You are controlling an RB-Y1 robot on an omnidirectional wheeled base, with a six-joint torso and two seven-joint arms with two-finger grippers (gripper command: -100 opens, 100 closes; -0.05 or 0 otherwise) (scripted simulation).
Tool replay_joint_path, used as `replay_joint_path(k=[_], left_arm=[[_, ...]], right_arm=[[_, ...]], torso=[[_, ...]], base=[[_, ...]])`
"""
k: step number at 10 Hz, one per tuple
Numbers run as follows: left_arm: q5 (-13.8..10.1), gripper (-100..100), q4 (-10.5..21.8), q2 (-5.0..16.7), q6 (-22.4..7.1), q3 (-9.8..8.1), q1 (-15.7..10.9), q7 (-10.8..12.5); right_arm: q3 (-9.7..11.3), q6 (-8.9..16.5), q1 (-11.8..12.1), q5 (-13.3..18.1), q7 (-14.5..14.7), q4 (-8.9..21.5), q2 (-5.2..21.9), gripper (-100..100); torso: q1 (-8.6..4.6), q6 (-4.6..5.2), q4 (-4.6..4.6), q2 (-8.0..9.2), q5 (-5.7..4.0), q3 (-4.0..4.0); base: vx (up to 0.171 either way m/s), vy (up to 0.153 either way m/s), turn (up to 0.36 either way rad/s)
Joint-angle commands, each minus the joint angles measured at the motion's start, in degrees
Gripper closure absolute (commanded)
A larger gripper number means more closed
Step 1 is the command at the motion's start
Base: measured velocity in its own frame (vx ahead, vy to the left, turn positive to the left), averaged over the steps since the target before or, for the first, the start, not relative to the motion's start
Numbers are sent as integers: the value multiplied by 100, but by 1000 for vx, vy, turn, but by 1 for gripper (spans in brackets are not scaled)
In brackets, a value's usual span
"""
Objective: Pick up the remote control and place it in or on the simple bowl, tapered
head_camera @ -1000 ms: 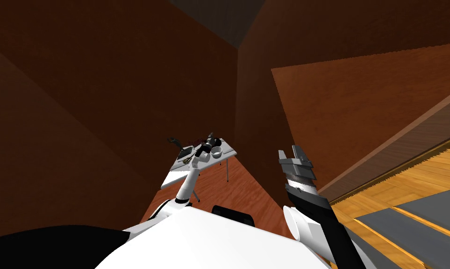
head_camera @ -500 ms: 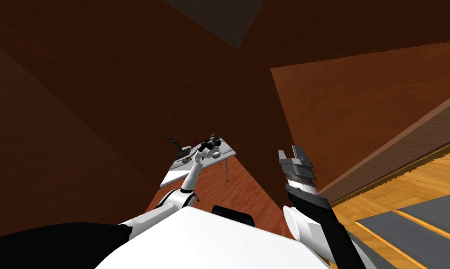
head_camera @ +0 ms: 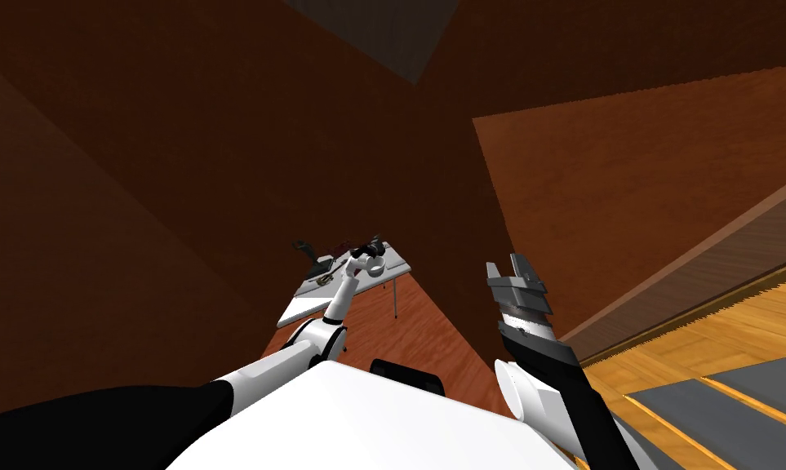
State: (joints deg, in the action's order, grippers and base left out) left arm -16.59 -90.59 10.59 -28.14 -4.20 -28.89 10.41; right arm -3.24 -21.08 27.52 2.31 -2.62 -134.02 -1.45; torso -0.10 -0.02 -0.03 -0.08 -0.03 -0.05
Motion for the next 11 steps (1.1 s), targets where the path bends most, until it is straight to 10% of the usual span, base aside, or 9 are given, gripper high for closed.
replay_joint_path(k=[1, 11], left_arm=[[-66, -100, 286, 33, -286, 0, -286, 114], [-207, -100, 1578, 101, -1810, 50, -1393, 507]], right_arm=[[0, 0, 0, 0, 0, 0, 0, 0], [0, 0, 0, 0, 0, 0, 0, 0]], torso=[[0, 0, 0, 0, 0, 0], [-9, 0, -4, -15, -2, -9]], base=[[23, -49, 50], [37, -45, 28]])
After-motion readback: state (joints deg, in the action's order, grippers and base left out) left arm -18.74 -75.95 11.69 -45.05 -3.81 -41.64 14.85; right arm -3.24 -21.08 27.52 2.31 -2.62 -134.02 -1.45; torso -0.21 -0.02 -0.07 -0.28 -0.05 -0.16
